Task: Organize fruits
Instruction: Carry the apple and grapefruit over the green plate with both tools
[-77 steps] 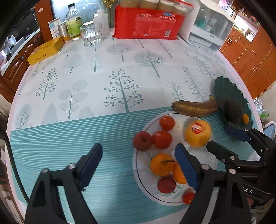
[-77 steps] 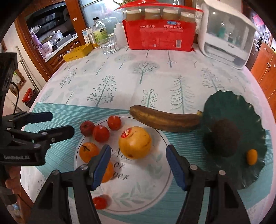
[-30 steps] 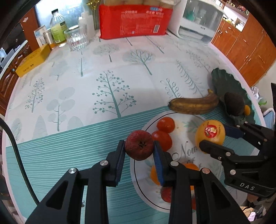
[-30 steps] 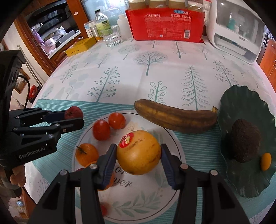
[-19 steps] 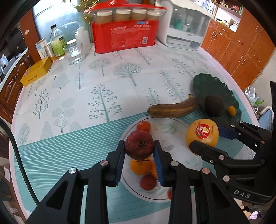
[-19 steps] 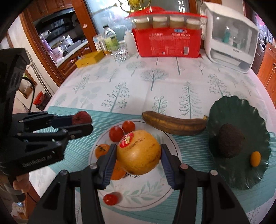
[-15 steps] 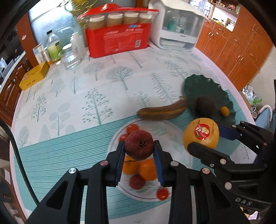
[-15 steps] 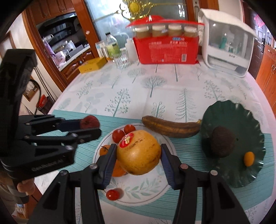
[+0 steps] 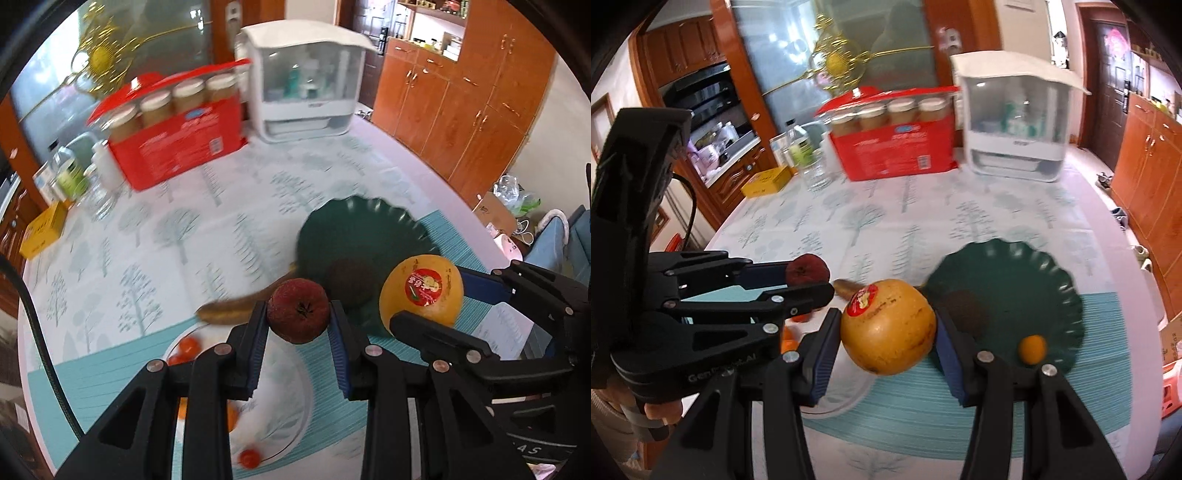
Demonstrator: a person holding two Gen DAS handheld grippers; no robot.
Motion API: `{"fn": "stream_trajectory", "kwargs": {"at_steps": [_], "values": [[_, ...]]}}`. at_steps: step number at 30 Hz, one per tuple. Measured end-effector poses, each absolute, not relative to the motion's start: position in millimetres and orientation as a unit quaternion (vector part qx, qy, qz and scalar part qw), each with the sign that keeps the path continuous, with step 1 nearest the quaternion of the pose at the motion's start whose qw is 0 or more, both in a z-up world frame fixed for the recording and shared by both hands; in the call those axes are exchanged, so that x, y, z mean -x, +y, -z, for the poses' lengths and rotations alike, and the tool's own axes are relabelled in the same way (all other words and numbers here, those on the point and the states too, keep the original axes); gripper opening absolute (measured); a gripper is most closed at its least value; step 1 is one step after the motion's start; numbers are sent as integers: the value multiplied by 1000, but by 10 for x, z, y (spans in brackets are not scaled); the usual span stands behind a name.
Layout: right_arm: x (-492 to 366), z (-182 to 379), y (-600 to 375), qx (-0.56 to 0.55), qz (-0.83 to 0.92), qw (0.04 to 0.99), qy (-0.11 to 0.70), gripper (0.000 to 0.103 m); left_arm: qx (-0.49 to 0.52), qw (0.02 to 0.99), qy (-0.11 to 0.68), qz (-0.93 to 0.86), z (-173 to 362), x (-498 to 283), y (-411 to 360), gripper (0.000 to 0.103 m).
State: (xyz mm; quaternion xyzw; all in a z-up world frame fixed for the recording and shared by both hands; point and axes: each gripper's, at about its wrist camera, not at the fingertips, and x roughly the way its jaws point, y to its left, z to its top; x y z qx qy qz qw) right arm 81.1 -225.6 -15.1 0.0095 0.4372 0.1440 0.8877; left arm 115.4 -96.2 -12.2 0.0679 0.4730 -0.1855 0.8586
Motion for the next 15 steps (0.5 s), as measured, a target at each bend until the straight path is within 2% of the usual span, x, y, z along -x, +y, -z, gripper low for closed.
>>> {"fn": "stream_trajectory", "kwargs": {"at_steps": [15], "values": [[-1489, 367, -3451, -4, -108, 884, 455, 51, -59, 861, 480, 157, 270, -1878, -2070, 30]]}}
